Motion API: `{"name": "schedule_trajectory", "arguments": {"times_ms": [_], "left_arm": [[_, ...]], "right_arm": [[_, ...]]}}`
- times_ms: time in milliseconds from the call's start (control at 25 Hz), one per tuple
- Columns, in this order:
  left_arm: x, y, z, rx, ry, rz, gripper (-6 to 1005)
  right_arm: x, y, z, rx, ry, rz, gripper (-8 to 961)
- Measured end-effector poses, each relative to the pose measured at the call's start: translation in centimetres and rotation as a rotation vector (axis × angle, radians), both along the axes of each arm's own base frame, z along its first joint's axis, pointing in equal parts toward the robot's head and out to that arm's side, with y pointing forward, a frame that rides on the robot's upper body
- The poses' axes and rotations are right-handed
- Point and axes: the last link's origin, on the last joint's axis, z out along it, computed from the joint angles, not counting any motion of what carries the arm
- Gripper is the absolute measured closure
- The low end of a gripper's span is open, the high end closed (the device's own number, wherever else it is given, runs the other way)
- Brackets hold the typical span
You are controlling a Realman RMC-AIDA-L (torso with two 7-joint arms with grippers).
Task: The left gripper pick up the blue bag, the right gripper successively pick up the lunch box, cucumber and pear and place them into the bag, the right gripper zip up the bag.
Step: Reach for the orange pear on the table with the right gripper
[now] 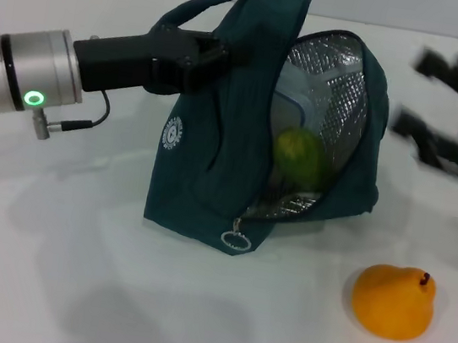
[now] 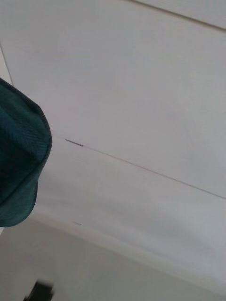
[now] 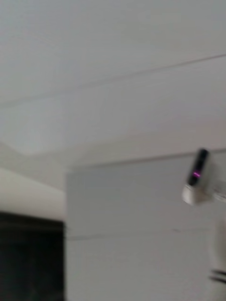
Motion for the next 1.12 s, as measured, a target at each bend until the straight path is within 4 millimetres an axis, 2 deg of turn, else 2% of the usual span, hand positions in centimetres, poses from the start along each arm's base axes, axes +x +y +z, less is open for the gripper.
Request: {"name": "schedule_trajectory", "arguments": {"times_ms": [200,440,560,720,880,1120], "left_arm": [[-0.4,-0.2,0.0,0.008,0.000,0.005,948],[-0.6,-0.5,-0.1,0.008,0.002,0.004,948],[-0.7,-0.6,-0.3,0.004,0.004,0.001,948],[-0.8,-0.7,-0.4,0.000,0.001,0.001,948],[-0.2,-1.0,0.0,-0.007,-0.031,-0.031,948],[-0.4,-1.3,0.9,0.008,-0.070,-0.033,948]], "right_arm": [[3.7,-3.6,1.9,-0.001,-0.159,0.010,114],[6.8,-7.0,1.4,-0.038,-0.253,-0.005,127],[7.5,-7.7,1.0,-0.063,-0.273,-0.022,134],[7.6,-7.8,0.6,-0.025,-0.227,-0.051,144],[6.9,-6.9,0.1,0.016,-0.169,-0.081,154],[6.3,-3.6,-1.7,0.036,-0.211,-0.150,169]]}}
